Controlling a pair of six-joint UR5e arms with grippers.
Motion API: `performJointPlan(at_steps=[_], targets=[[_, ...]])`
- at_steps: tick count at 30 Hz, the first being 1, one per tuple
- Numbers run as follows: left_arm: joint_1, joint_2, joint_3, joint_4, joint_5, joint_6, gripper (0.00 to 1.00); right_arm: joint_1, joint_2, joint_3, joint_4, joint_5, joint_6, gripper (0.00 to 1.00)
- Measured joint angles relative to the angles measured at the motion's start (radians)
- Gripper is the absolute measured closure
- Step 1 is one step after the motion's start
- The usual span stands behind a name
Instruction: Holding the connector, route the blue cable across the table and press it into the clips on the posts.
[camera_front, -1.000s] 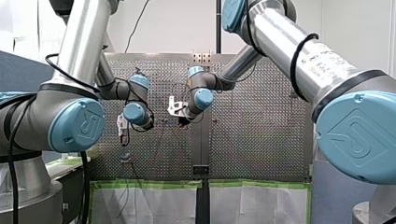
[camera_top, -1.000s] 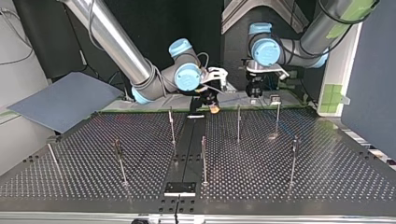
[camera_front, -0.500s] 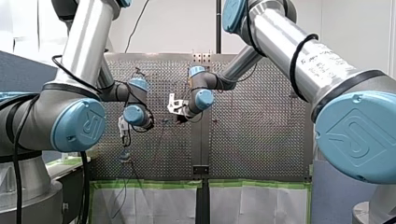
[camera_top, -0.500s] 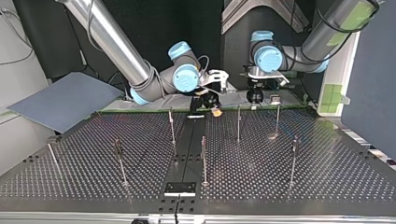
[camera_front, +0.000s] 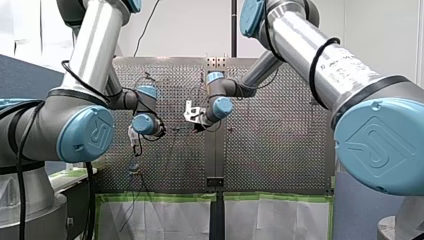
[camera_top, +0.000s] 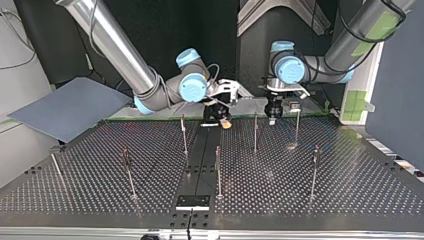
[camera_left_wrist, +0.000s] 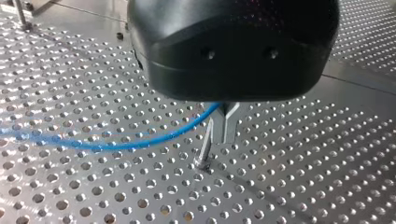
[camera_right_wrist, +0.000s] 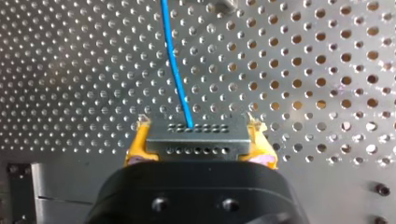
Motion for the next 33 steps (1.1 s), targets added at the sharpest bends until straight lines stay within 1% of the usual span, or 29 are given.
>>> performJointPlan(at_steps=[4, 7, 11, 19, 25, 26, 27, 29, 30, 31, 32, 33], targets=[[0.005, -0.02, 0.015, 0.005, 0.01, -0.007, 1.0, -0.007, 0.002, 0.0, -0.002, -0.002, 0.002, 1.0], [0.01, -0.04, 0.03, 0.013, 0.015, -0.015, 1.0, -0.023, 0.009, 0.0, -0.003, -0.01, 0.001, 1.0], [0.015, -0.06, 0.053, 0.013, 0.017, -0.02, 1.0, -0.037, 0.022, -0.001, -0.009, -0.014, -0.002, 1.0], [0.034, -0.065, 0.087, 0.013, 0.018, -0.024, 1.0, -0.06, 0.026, -0.012, -0.023, -0.018, -0.004, 1.0], [0.04, -0.065, 0.096, 0.013, 0.018, -0.026, 1.0, -0.072, 0.027, -0.016, -0.042, -0.022, -0.005, 1.0], [0.041, -0.065, 0.096, 0.013, 0.018, -0.026, 0.93, -0.073, 0.027, -0.016, -0.044, -0.024, -0.005, 1.0], [0.041, -0.065, 0.096, 0.013, 0.018, -0.025, 0.93, -0.074, 0.027, -0.017, -0.046, -0.026, -0.005, 1.0], [0.042, -0.065, 0.096, 0.013, 0.015, -0.024, 0.66, -0.075, 0.027, -0.017, -0.048, -0.028, -0.005, 1.0], [0.041, -0.064, 0.096, 0.012, 0.012, -0.023, 0.66, -0.076, 0.027, -0.017, -0.049, -0.029, -0.006, 1.0], [0.04, -0.064, 0.096, 0.011, 0.007, -0.021, 0.56, -0.076, 0.027, -0.017, -0.049, -0.03, -0.006, 1.0], [0.038, -0.064, 0.096, 0.008, 0.002, -0.02, 0.4, -0.076, 0.027, -0.017, -0.049, -0.03, -0.006, 1.0], [0.036, -0.064, 0.096, 0.005, -0.003, -0.018, 0.4, -0.077, 0.027, -0.018, -0.05, -0.03, -0.006, 1.0]])
